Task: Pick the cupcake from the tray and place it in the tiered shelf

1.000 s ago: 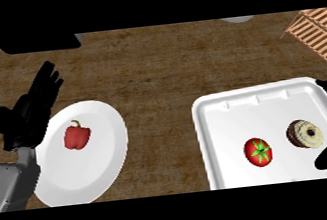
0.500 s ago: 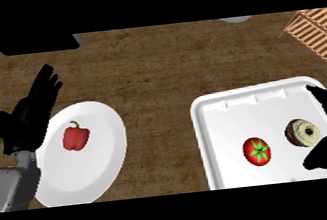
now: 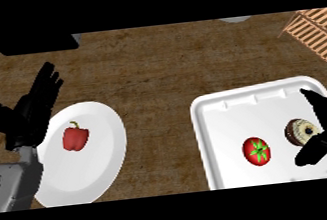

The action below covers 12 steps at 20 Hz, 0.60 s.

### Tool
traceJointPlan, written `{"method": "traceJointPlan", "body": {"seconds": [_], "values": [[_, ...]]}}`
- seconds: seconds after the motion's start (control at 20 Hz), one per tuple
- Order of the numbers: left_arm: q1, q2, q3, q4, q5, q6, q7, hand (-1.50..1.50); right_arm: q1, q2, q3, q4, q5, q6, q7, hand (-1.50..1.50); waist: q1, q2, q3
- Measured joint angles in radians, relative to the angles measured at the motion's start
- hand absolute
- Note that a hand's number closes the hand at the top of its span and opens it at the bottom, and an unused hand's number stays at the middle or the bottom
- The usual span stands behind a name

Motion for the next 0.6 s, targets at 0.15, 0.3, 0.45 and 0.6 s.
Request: {"method": "traceJointPlan", "body": {"seconds": [0.15, 0.3, 0.45, 0.6], "values": [[0.012, -0.017, 0.004, -0.019, -0.017, -0.001, 0.008, 0.00, -0.003, 0.045, -0.021, 0.049, 0.032, 0.015, -0.022, -1.50, 0.001, 0.000, 0.000], [0.025, -0.029, 0.011, -0.041, -0.027, -0.007, 0.018, 0.00, 0.005, 0.078, -0.039, 0.084, 0.065, 0.029, -0.051, -1.50, 0.001, 0.000, 0.000], [0.027, -0.030, 0.026, -0.054, -0.035, -0.022, 0.029, 0.00, 0.015, 0.117, -0.050, 0.098, 0.094, 0.045, -0.062, 1.50, 0.001, -0.001, 0.000], [0.024, -0.045, 0.027, -0.062, -0.051, -0.019, 0.041, 0.00, 0.010, 0.151, -0.069, 0.185, 0.128, 0.038, -0.126, 1.50, 0.001, -0.001, -0.001]]}}
